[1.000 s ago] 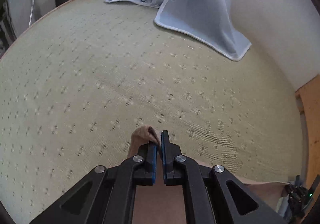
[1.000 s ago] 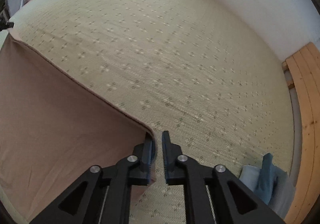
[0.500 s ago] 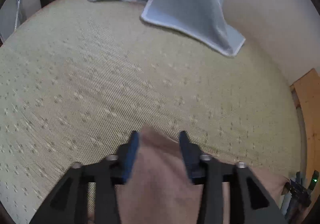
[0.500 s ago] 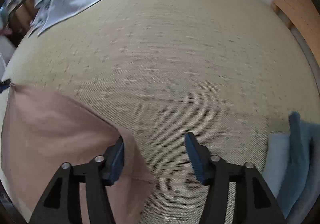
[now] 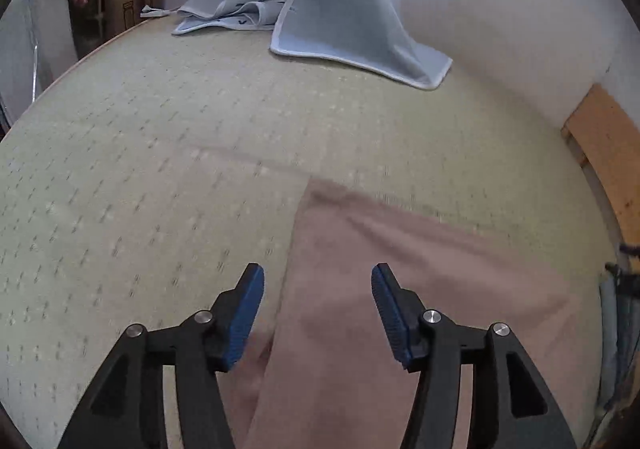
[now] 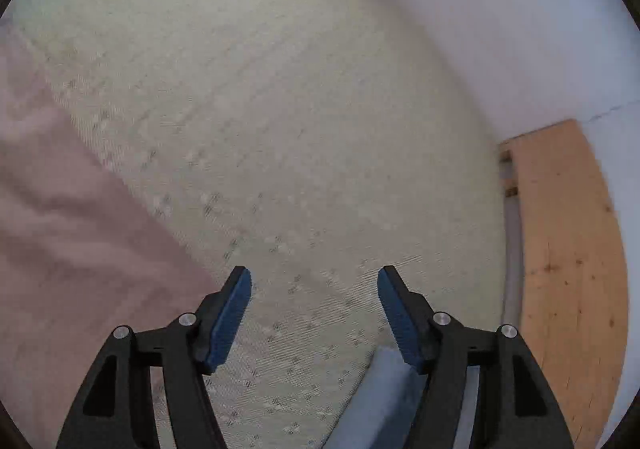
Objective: Fold clothes
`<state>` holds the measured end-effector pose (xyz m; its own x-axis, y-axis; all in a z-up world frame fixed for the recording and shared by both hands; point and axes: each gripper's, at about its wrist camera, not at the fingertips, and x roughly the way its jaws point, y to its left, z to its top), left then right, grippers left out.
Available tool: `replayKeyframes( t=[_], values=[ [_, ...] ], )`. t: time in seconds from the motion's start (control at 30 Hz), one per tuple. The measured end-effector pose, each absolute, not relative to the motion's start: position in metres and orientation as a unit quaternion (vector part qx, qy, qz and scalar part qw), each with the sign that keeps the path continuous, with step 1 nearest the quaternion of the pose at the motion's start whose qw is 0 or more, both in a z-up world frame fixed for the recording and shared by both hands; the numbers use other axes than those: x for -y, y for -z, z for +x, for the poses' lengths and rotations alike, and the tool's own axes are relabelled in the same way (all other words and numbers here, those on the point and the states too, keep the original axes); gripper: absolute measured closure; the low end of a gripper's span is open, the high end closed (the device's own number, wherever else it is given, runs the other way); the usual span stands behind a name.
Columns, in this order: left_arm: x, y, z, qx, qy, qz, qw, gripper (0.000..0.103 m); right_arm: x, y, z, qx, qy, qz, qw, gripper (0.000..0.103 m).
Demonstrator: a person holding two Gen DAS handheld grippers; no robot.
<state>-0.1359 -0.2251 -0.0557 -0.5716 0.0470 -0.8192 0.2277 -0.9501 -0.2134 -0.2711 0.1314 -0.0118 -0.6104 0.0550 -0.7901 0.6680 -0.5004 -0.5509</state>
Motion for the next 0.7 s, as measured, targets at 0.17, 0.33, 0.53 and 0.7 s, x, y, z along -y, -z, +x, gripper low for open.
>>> replayKeyframes(
  t=[0.17, 0.33, 0.53, 0.7],
  values=[
    [0.241, 0.037, -0.089, -0.188, 0.876, 0.442, 0.05, 0.043, -0.14, -0.02, -0.235, -0.407, 0.812, 0.352, 0.227, 0.033],
    [0.254, 0.016, -0.04, -0.215, 0.878, 0.424, 0.051, 0.041, -0.155, -0.065, -0.179, -0.32, 0.857, 0.311, 0.259, 0.03],
    [0.266, 0.021, 0.022, -0.28, 0.861, 0.421, 0.056, 0.032, -0.173, -0.109, -0.08, -0.228, 0.886, 0.257, 0.311, 0.02],
    [0.273, 0.038, 0.069, -0.339, 0.839, 0.422, 0.06, 0.032, -0.163, -0.113, -0.006, -0.221, 0.875, 0.248, 0.353, 0.018]
  ],
)
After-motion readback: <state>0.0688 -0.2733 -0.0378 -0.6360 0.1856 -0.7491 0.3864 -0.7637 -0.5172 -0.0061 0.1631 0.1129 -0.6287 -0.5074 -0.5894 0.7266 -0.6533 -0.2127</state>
